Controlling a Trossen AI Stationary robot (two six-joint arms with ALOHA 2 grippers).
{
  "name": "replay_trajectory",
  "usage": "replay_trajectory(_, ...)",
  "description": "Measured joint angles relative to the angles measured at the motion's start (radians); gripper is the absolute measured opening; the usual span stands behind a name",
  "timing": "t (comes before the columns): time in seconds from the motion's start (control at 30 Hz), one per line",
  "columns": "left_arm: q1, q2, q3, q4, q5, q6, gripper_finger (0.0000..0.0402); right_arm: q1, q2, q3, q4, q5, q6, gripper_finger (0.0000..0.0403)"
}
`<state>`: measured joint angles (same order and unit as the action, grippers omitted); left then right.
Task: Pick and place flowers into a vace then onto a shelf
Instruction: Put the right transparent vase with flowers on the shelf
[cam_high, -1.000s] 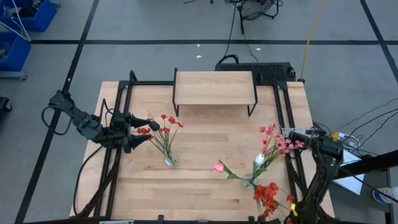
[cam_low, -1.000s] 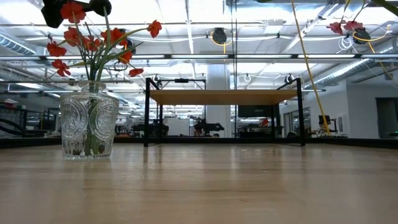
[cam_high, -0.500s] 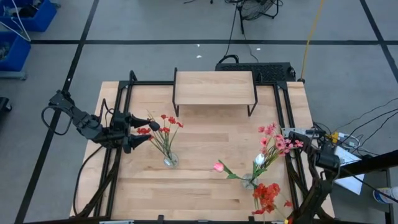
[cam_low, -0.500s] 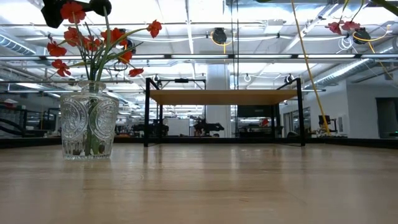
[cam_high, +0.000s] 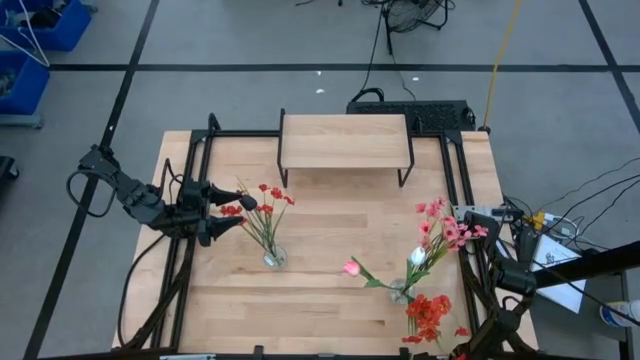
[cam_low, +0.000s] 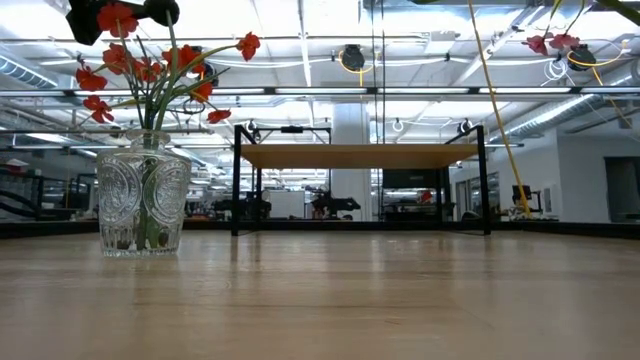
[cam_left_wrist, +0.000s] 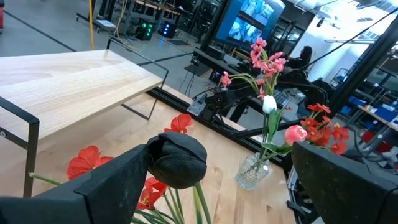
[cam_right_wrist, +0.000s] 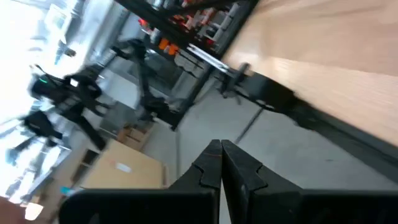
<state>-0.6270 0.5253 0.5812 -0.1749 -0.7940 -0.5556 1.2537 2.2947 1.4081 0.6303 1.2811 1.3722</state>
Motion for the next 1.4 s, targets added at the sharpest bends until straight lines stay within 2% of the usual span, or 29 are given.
replay_trajectory(0.1, 0.0, 0.0, 0.0, 0.0, 0.0, 0.0, 0.0399, -0.001, 0.016, 0.0, -0.022, 0.026, -0.016, 0.0)
replay_trajectory(0.27, 0.0, 0.0, 0.0, 0.0, 0.0, 0.0, 0.0399, -0.017, 0.016, 0.0, -0.159, 0.217, 0.065, 0.0)
replay_trajectory(0.43, 0.0, 0.0, 0.0, 0.0, 0.0, 0.0, 0.0399, -0.056, 0.014, -0.011, -0.209, 0.239, 0.106, 0.0012)
replay_trajectory(0.63, 0.0, 0.0, 0.0, 0.0, 0.0, 0.0, 0.0399, -0.087, 0.013, -0.086, -0.194, 0.259, 0.158, 0.0078)
replay_trajectory(0.73, 0.0, 0.0, 0.0, 0.0, 0.0, 0.0, 0.0399, -0.102, 0.004, -0.1, -0.19, 0.272, 0.046, 0.0106)
replay_trajectory(0.87, 0.0, 0.0, 0.0, 0.0, 0.0, 0.0, 0.0399, -0.116, -0.033, -0.101, -0.184, 0.281, -0.027, 0.0114)
replay_trajectory(1.0, 0.0, 0.0, 0.0, 0.0, 0.0, 0.0, 0.0399, -0.141, -0.072, -0.101, -0.235, 0.112, -0.161, 0.0107)
replay_trajectory(1.1, 0.0, 0.0, 0.0, 0.0, 0.0, 0.0, 0.0399, -0.16, -0.12, -0.101, -0.422, 0.039, 0.0, 0.0091)
replay_trajectory(1.17, 0.0, 0.0, 0.0, 0.0, 0.0, 0.001, 0.0399, -0.176, -0.152, -0.101, -0.594, -0.106, 0.115, 0.0077)
replay_trajectory(1.23, 0.0, 0.0, 0.0, 0.0, 0.0, 0.001, 0.0399, -0.195, -0.183, -0.101, -0.774, -0.331, 0.234, 0.0061)
replay_trajectory(1.27, 0.0, 0.0, 0.0, 0.0, 0.0, 0.0, 0.0399, -0.197, -0.193, -0.101, -0.852, -0.402, 0.286, 0.0052)
replay_trajectory(1.3, 0.0, 0.0, 0.0, 0.0, 0.0, 0.0, 0.0399, -0.192, -0.196, -0.101, -0.914, -0.409, 0.339, 0.0045)
replay_trajectory(1.4, 0.0, 0.0, 0.0, 0.0, 0.0, 0.0, 0.0399, -0.144, -0.205, -0.103, -1.055, -0.272, 0.555, 0.0027)
